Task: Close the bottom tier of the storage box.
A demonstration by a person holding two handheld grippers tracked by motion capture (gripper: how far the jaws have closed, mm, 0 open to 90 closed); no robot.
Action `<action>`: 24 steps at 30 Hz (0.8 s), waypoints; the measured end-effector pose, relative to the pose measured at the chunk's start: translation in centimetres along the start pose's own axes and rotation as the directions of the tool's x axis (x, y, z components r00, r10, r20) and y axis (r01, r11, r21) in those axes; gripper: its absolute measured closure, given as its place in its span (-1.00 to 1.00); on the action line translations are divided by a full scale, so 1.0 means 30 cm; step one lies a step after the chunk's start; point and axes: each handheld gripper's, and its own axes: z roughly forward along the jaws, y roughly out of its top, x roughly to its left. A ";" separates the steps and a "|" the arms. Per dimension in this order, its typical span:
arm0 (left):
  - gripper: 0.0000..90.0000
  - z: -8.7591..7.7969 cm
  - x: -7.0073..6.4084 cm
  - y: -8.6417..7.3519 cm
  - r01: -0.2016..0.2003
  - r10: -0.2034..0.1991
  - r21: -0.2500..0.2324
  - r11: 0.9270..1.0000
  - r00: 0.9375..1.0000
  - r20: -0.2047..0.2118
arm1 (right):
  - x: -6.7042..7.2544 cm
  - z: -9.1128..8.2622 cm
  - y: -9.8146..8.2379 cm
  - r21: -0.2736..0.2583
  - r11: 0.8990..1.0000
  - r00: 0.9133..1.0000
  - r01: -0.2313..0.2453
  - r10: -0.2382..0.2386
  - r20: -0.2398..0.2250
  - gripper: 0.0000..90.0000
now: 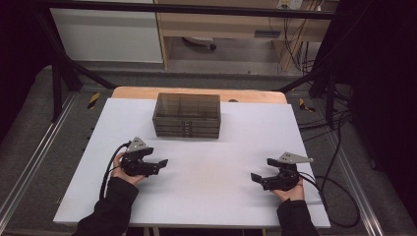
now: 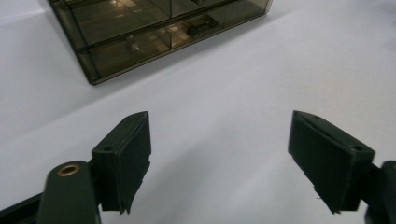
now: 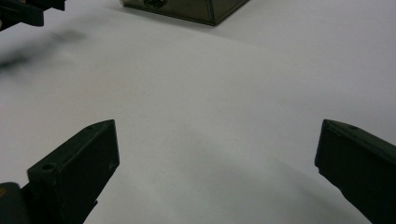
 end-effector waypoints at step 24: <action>-0.81 -0.128 0.057 -0.137 -0.003 0.003 0.003 1.000 0.997 -0.081 | 0.002 0.002 -0.002 0.008 1.000 1.000 0.001 -0.001 -0.006 -0.99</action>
